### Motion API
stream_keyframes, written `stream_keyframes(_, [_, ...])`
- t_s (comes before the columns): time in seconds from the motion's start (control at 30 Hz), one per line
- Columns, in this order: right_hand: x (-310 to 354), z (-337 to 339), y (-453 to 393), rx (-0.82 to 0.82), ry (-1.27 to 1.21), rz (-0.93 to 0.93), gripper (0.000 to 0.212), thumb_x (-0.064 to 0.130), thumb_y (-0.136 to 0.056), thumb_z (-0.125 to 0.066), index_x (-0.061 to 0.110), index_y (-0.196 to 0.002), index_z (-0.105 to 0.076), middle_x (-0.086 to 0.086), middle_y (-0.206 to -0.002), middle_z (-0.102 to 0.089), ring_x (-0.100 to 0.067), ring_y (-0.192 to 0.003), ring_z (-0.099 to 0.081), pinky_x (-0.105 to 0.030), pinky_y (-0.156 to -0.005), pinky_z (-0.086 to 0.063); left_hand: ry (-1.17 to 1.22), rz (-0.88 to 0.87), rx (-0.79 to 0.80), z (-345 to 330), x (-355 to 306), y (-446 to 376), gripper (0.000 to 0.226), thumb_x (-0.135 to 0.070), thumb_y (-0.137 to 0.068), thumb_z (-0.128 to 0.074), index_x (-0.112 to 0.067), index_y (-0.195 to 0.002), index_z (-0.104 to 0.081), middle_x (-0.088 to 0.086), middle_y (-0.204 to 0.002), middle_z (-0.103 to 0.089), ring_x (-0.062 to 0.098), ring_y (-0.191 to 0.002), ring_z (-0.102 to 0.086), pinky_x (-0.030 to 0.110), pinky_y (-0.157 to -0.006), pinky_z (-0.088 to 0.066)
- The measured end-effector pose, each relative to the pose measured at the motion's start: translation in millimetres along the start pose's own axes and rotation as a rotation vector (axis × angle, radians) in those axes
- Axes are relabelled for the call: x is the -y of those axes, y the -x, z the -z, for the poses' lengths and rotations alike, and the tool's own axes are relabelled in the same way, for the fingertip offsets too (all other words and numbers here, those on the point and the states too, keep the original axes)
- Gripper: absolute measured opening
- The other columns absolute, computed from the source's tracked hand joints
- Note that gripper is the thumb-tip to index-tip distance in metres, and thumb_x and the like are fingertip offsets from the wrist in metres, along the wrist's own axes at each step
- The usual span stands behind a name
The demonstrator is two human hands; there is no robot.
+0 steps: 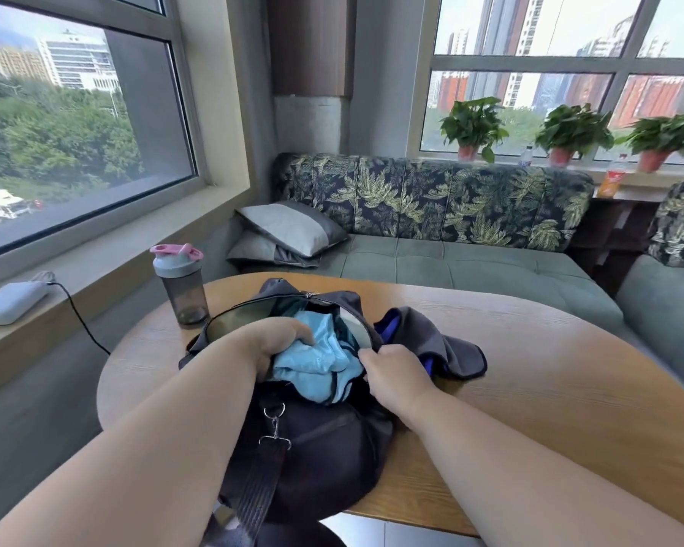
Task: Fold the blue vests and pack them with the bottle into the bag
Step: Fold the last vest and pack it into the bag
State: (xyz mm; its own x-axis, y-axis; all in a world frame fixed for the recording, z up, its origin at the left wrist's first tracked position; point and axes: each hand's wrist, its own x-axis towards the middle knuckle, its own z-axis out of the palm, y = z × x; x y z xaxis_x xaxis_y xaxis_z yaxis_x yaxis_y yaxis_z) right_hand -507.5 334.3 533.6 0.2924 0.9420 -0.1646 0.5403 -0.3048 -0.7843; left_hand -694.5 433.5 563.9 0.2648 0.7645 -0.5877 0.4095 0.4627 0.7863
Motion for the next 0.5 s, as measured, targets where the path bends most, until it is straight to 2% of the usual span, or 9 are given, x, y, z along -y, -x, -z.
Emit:
stream_keyframes(0.07, [6,0,-2,-0.025,0.035,0.030,0.035,0.036,-0.096,-0.050,0.018,-0.066,-0.050,-0.004,-0.071,-0.053,-0.025,-0.073,-0.052,-0.044,-0.070,-0.048,-0.031,-0.008,0.024,-1,-12,-13,0.011,-0.010,-0.093,-0.059,-0.003,-0.085,-0.062,0.010,-0.067,-0.064,0.020,-0.049,-0.058,0.024,-0.044,-0.044])
stream_keyframes(0.13, [12,3,0,-0.041,-0.053,0.106,0.038,0.026,-0.095,-0.053,0.014,-0.063,-0.036,-0.004,-0.062,-0.035,-0.022,-0.064,-0.036,-0.041,-0.060,-0.031,-0.036,-0.024,0.055,-3,-20,-27,0.012,-0.010,-0.090,-0.058,0.000,-0.091,-0.063,0.015,-0.077,-0.067,0.025,-0.058,-0.061,0.029,-0.054,-0.050])
stream_keyframes(0.27, [23,11,7,0.011,-0.347,0.121,0.034,0.029,-0.082,-0.053,0.023,-0.060,-0.026,-0.001,-0.063,-0.022,-0.020,-0.060,-0.019,-0.041,-0.058,-0.015,0.161,-0.111,0.122,-6,-30,-52,0.028,-0.014,-0.087,-0.059,0.005,-0.104,-0.071,0.025,-0.099,-0.072,0.037,-0.080,-0.069,0.039,-0.072,-0.058])
stream_keyframes(0.33, [21,17,7,0.019,-0.392,0.095,0.037,0.024,-0.085,-0.052,0.025,-0.061,-0.024,-0.001,-0.064,-0.020,-0.020,-0.061,-0.016,-0.040,-0.057,-0.012,0.221,-0.142,0.144,-11,-29,-63,0.028,-0.014,-0.084,-0.061,0.001,-0.107,-0.069,0.023,-0.097,-0.072,0.037,-0.083,-0.068,0.040,-0.073,-0.056])
stream_keyframes(0.4, [18,21,10,0.036,-0.358,0.087,0.037,0.020,-0.091,-0.051,0.022,-0.065,-0.026,-0.002,-0.064,-0.022,-0.019,-0.059,-0.016,-0.036,-0.056,-0.013,0.068,-0.153,0.046,-17,-25,-70,0.027,-0.014,-0.081,-0.064,-0.003,-0.106,-0.066,0.018,-0.087,-0.071,0.033,-0.074,-0.068,0.039,-0.067,-0.055])
stream_keyframes(0.47, [14,22,13,0.054,-0.336,0.092,0.035,0.021,-0.095,-0.051,0.015,-0.067,-0.031,-0.004,-0.062,-0.026,-0.017,-0.056,-0.018,-0.035,-0.056,-0.015,-0.246,-0.206,-0.107,-24,-20,-74,0.046,-0.018,-0.080,-0.067,-0.010,-0.125,-0.063,0.013,-0.101,-0.074,0.033,-0.087,-0.072,0.043,-0.079,-0.061])
stream_keyframes(0.5, [11,20,14,0.063,-0.331,0.094,0.034,0.021,-0.096,-0.052,0.011,-0.069,-0.034,-0.006,-0.063,-0.027,-0.017,-0.056,-0.020,-0.036,-0.056,-0.016,-0.391,-0.240,-0.160,-28,-17,-72,0.053,-0.021,-0.085,-0.068,-0.015,-0.137,-0.056,0.009,-0.108,-0.072,0.029,-0.093,-0.071,0.042,-0.084,-0.059])
